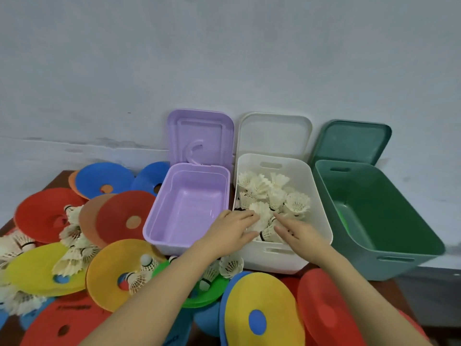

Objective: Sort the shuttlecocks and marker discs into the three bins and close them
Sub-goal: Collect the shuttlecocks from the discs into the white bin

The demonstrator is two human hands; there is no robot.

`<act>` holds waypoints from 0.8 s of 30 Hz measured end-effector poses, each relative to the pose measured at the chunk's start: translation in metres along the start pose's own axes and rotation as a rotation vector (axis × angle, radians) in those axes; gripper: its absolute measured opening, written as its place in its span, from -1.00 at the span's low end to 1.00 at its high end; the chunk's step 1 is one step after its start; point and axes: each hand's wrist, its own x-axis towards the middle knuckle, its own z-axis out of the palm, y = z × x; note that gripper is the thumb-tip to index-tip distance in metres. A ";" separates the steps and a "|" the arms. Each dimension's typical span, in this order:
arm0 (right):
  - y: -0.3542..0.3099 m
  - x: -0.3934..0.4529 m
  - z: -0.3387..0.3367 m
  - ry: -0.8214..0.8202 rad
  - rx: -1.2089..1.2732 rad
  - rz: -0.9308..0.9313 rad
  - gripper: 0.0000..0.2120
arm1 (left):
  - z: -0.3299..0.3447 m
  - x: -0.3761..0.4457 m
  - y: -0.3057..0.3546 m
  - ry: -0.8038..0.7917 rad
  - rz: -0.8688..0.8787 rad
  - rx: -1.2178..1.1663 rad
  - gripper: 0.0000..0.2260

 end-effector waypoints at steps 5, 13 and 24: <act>0.003 0.010 0.007 -0.240 -0.103 0.032 -0.45 | 0.005 -0.005 0.002 -0.139 -0.080 0.042 -0.56; -0.048 0.028 0.012 0.247 -0.306 -0.060 -0.60 | -0.021 -0.027 -0.018 0.174 -0.141 -0.071 -0.59; -0.192 0.081 0.078 0.215 -0.026 -0.338 -0.61 | -0.079 -0.117 -0.142 0.295 -0.257 -0.026 -0.63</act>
